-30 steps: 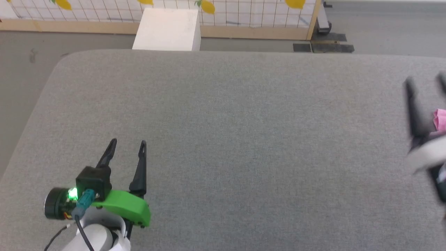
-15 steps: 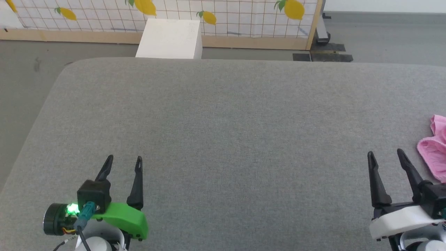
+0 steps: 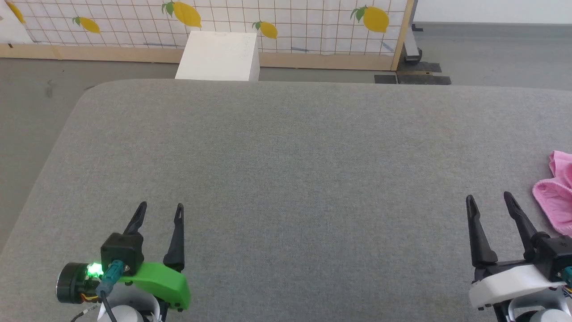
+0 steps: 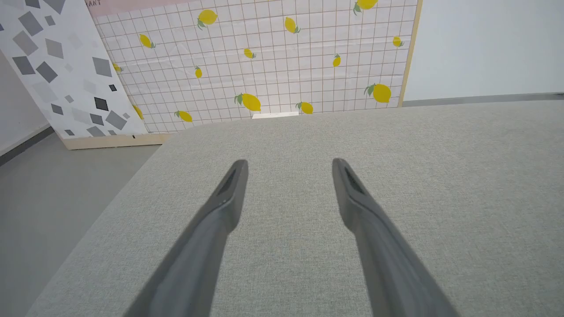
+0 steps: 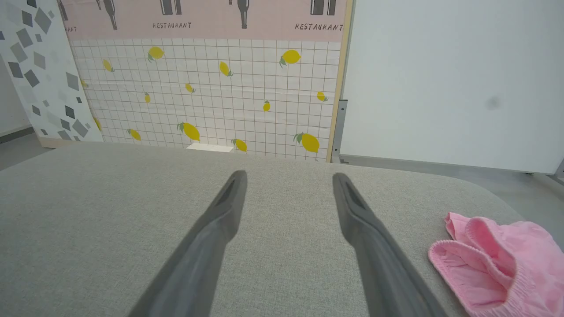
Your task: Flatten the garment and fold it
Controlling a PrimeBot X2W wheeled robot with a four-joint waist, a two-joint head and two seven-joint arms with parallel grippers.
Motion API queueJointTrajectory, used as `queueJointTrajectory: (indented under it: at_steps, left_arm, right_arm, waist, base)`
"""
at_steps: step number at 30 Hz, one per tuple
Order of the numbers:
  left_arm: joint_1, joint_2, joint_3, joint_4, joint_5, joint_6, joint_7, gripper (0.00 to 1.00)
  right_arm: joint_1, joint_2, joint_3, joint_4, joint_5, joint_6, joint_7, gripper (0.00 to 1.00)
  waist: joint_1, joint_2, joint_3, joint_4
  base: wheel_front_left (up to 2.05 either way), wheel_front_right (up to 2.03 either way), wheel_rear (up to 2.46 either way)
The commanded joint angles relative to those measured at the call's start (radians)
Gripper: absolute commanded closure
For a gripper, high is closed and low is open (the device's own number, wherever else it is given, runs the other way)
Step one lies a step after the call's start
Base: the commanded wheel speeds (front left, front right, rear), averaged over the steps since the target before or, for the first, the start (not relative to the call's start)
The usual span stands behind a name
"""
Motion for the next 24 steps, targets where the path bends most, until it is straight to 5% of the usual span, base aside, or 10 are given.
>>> queueJointTrajectory:
  at_steps: [1, 4, 5, 24]
  left_arm:
    - [0.009, 0.004, 0.0, 0.001, -0.004, -0.004, -0.005, 0.0]
    - [0.008, 0.002, 0.005, -0.005, -0.013, -0.006, -0.005, 0.0]
    - [0.0, 0.0, 0.004, -0.004, -0.008, -0.003, 0.0, 1.0]
    - [0.016, -0.062, 0.076, -0.006, 0.068, -0.05, 0.03, 1.0]
  right_arm:
    - [0.01, 0.005, 0.001, -0.004, -0.007, -0.002, 0.005, 0.0]
    - [0.008, 0.006, 0.002, -0.005, -0.005, -0.002, 0.007, 0.0]
    - [0.0, 0.003, 0.001, 0.0, 0.0, 0.0, 0.007, 1.0]
    - [-0.005, 0.01, 0.011, -0.002, -0.01, 0.0, 0.028, 1.0]
  waist:
    - [0.0001, 0.0, 0.0, 0.0]
    - [0.0001, 0.0, 0.004, 0.001]
    - [0.0001, 0.0, 0.004, 0.0]
    - [0.0001, 0.0, 0.001, -0.001]
  base:
    - [0.0, 0.0, 0.0]
    - [0.0, 0.0, 0.0]
    - [0.0, 0.0, 0.0]
    - [0.0, 0.0, 0.0]
